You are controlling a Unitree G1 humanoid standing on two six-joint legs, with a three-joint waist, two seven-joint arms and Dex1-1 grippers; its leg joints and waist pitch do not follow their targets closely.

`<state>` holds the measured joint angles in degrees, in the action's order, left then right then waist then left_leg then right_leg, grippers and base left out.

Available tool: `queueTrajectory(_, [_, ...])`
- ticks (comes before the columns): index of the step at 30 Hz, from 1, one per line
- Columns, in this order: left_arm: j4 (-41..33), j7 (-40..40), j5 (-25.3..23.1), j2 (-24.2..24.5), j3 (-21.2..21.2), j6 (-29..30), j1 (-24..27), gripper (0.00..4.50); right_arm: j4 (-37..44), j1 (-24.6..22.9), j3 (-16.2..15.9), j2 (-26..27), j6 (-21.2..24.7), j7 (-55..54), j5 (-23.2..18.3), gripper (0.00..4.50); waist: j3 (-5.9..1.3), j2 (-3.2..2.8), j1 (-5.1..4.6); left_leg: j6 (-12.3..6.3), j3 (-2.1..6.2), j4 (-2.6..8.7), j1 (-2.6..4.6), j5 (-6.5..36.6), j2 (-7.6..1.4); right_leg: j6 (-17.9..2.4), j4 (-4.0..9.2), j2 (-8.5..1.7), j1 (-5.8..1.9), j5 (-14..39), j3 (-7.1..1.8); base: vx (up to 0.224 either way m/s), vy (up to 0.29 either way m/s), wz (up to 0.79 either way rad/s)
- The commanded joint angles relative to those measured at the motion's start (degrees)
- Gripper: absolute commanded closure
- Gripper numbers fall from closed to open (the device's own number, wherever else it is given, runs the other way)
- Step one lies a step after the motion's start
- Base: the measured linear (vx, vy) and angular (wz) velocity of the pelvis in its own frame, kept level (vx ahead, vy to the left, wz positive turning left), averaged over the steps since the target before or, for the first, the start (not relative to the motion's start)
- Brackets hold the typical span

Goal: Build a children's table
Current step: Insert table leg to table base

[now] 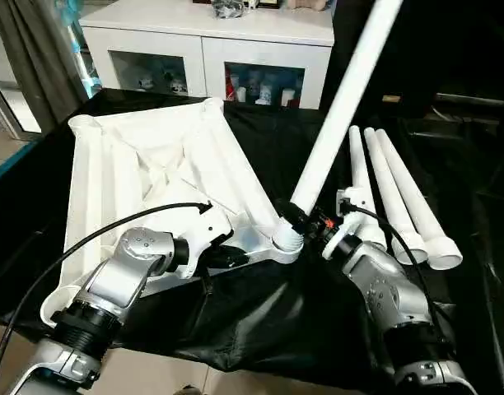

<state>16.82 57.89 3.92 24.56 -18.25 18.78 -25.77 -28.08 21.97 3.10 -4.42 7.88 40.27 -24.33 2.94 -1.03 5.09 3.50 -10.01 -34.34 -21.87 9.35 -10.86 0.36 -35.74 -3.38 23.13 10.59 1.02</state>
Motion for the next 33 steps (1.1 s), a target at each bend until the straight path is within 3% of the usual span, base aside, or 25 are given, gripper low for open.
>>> queueTrajectory(1, [1.0,-0.3,-0.2,1.1,1.6,-1.2,-2.1,4.50,-1.5,-3.9,-1.1,-2.4,0.2,-1.4,4.6,2.59,-3.37,-1.38,-0.15,3.29,1.16,5.21,1.57,24.9,-1.77,-11.2,5.17,-3.61,-1.43,17.4,-1.59,0.000,0.000,0.00])
queueTrajectory(4, [1.5,-0.4,-0.4,1.1,1.6,-1.6,-2.3,4.50,-0.1,-4.5,-2.1,-3.4,-0.4,-1.1,5.6,2.59,-3.36,-1.19,-0.18,2.86,1.08,5.21,1.42,23.9,-1.67,-10.8,5.16,-3.68,-1.54,17.9,-1.66,0.000,0.000,0.00])
queueTrajectory(8, [2.1,-0.8,-0.5,0.8,1.7,-1.9,-2.6,4.50,1.2,-5.0,-2.6,-4.5,-1.1,-0.9,6.3,2.59,-3.16,-1.15,-0.19,2.87,1.12,5.25,1.66,25.7,-1.74,-9.8,5.74,-3.78,-1.13,23.0,-1.75,0.000,0.000,0.00])
queueTrajectory(13, [2.5,-1.1,-0.5,0.5,1.8,-2.1,-2.8,4.50,1.8,-5.3,-2.1,-5.1,-1.5,-1.0,6.2,2.59,-3.27,-1.28,-0.20,2.89,1.17,5.37,1.55,25.5,-1.83,-10.0,5.61,-3.73,-1.14,21.1,-1.77,0.000,0.000,0.00])
queueTrajectory(19, [3.3,-0.5,-0.7,0.7,1.4,-3.0,-2.8,4.50,3.0,-4.7,-6.1,-7.6,-1.9,-0.9,10.1,2.59,-3.23,-1.33,-0.25,2.95,1.11,5.52,1.59,25.4,-1.86,-10.1,5.63,-3.61,-1.16,19.8,-1.70,0.000,0.000,0.00])
queueTrajectory(20, [3.2,-0.5,-0.7,0.6,1.4,-3.1,-2.8,4.50,3.1,-4.0,-8.1,-8.6,-1.6,-0.1,12.0,2.59,-3.22,-0.89,-0.33,2.75,1.06,5.52,1.52,25.2,-1.83,-10.0,5.64,-3.67,-1.25,20.1,-1.73,0.000,0.000,0.00])
queueTrajectory(27, [2.3,-0.5,-0.9,0.6,1.0,-2.9,-2.0,4.50,2.2,-1.5,-11.6,-10.2,0.4,4.3,13.7,2.60,-2.98,-0.51,-0.40,2.24,1.02,5.46,1.53,25.4,-1.83,-8.6,6.15,-3.91,-0.96,24.8,-1.89,0.000,0.000,0.00])
queueTrajectory(28, [2.0,-0.4,-0.9,0.6,0.9,-2.9,-1.8,4.50,1.8,-1.1,-12.4,-10.7,0.5,5.4,13.9,2.60,-3.07,0.03,-0.43,1.99,1.01,5.42,1.47,24.9,-1.88,-8.5,6.09,-3.93,-1.06,24.8,-1.87,0.000,0.000,0.00])
queueTrajectory(30, [1.6,-0.2,-0.9,0.7,0.8,-2.8,-1.6,4.50,0.9,-0.2,-13.4,-11.5,0.6,7.0,14.3,2.60,-3.05,-0.21,-0.36,1.78,0.98,5.41,1.40,24.0,-1.92,-8.6,6.03,-3.88,-1.01,23.9,-1.90,0.000,0.000,0.00])
queueTrajectory(33, [0.9,0.7,-0.9,1.2,0.3,-3.0,-1.3,4.50,-1.5,1.4,-14.5,-12.6,0.8,9.5,14.5,2.60,-2.75,0.31,-0.47,1.25,0.92,5.52,1.29,23.6,-1.93,-8.7,5.96,-3.84,-0.97,23.4,-1.89,0.000,0.000,0.00])
